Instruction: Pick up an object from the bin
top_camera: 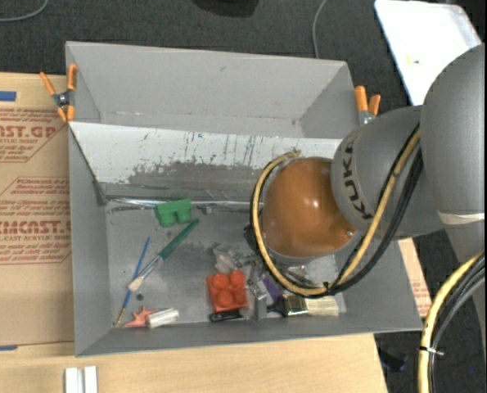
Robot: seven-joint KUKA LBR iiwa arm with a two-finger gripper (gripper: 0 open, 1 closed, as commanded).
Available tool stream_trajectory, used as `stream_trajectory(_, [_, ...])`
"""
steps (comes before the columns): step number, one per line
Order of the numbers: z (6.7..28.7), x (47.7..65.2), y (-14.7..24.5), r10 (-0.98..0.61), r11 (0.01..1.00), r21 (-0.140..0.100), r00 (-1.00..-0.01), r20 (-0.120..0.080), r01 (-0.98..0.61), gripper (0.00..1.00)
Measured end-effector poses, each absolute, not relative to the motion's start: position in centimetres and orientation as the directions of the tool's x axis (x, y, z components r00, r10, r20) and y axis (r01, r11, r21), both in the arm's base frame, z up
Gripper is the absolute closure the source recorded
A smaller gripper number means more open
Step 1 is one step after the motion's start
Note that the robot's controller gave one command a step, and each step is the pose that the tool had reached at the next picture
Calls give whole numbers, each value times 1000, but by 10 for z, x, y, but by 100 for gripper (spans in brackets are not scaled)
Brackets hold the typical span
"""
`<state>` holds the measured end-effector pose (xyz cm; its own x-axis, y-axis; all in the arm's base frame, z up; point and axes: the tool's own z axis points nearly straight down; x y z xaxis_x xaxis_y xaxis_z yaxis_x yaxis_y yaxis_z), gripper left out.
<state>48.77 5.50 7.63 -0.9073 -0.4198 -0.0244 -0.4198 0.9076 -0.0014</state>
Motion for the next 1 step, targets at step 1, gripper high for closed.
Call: stream_trajectory(1, [223, 491, 60, -487, 873, -3, -873, -27, -487, 100])
